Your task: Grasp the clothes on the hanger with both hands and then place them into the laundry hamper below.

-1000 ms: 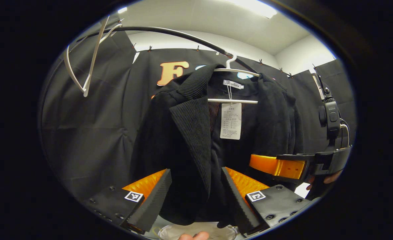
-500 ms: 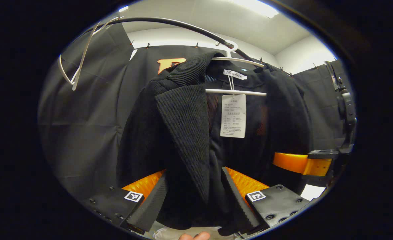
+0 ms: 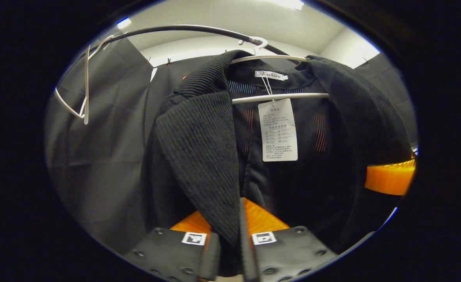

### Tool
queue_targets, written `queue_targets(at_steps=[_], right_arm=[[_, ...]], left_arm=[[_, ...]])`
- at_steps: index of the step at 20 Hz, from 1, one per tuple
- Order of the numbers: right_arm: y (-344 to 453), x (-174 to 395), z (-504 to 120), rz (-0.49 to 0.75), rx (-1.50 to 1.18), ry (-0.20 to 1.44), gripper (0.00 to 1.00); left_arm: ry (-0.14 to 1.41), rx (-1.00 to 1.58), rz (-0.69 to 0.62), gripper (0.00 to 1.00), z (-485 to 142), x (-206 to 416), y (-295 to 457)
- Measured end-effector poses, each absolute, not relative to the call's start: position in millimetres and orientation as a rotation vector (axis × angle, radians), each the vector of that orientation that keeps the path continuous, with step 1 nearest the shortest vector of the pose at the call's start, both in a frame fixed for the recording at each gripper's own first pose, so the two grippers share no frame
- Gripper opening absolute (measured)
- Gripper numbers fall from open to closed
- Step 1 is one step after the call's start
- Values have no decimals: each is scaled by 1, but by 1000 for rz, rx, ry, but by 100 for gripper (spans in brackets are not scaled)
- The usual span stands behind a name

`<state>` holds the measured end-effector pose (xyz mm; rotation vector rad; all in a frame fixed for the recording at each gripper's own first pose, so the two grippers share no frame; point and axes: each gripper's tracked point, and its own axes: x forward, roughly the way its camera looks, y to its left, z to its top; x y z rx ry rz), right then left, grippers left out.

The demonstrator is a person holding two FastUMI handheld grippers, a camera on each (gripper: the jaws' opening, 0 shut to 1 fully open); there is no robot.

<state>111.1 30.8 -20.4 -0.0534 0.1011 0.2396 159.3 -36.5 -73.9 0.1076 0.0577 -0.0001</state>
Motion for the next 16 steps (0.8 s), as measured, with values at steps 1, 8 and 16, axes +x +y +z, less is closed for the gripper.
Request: queue_targets(at_steps=[1, 8, 16], right_arm=[[32, 110, -18, 246, -50, 96, 6], [22, 108, 8, 138, -59, 13, 12], [-41, 108, 112, -48, -139, -172, 4]], left_arm=[[63, 86, -1, 24, -73, 158, -35], [-73, 219, 115, 11, -10, 143, 8], [-269, 278, 266, 11, 89, 139, 28]])
